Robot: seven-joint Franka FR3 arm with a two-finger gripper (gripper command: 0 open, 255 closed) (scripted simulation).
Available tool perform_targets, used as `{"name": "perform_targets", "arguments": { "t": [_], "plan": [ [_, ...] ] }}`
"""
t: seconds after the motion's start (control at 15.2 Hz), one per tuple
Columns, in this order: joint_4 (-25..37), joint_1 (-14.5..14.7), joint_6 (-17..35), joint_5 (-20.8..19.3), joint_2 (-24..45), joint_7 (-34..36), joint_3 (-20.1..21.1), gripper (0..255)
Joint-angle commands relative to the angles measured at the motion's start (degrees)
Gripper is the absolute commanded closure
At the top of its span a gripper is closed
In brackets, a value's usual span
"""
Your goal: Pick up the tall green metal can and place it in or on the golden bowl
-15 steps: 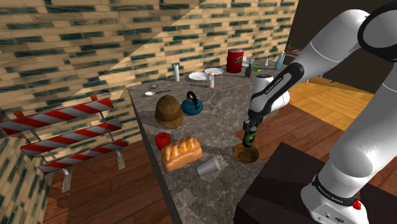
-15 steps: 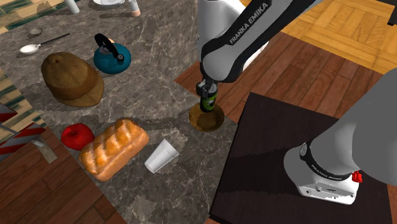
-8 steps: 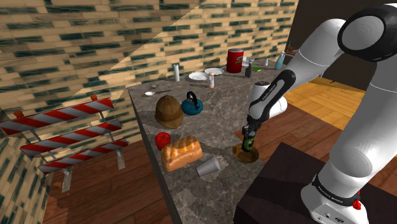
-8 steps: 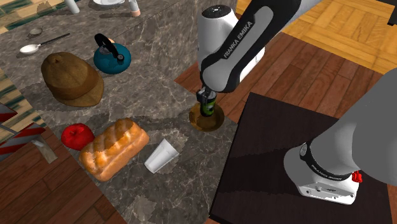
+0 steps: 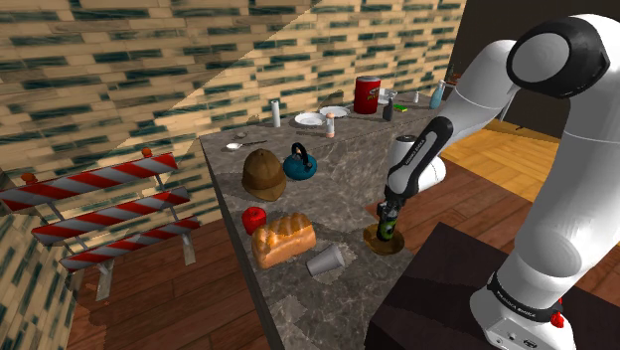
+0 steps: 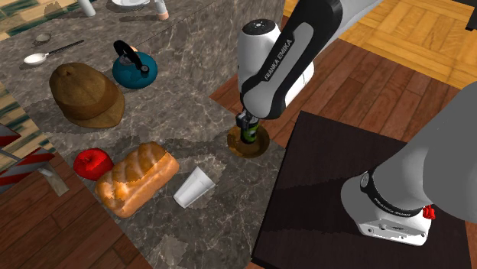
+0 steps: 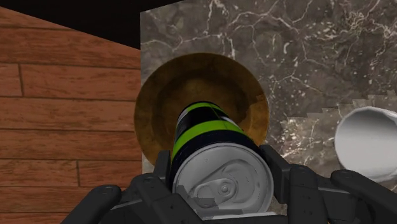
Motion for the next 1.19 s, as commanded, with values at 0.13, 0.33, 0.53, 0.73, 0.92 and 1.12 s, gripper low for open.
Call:
{"name": "perform_targets", "arguments": {
  "t": [0.13,0.33,0.53,0.73,0.92,1.12],
  "plan": [
    [0.0,0.0,0.1,0.0,0.0,0.0,0.0,255],
    [0.0,0.0,0.1,0.0,0.0,0.0,0.0,0],
    [0.0,0.0,0.1,0.0,0.0,0.0,0.0,0],
    [-0.6,-0.1,-4.3,0.2,-4.9,-0.2,0.1,0],
    [-0.8,-0.1,-8.3,0.4,-9.1,-0.3,0.2,0],
    [-0.8,-0.1,-8.3,0.4,-9.1,-0.3,0.2,0]
  ]
}}
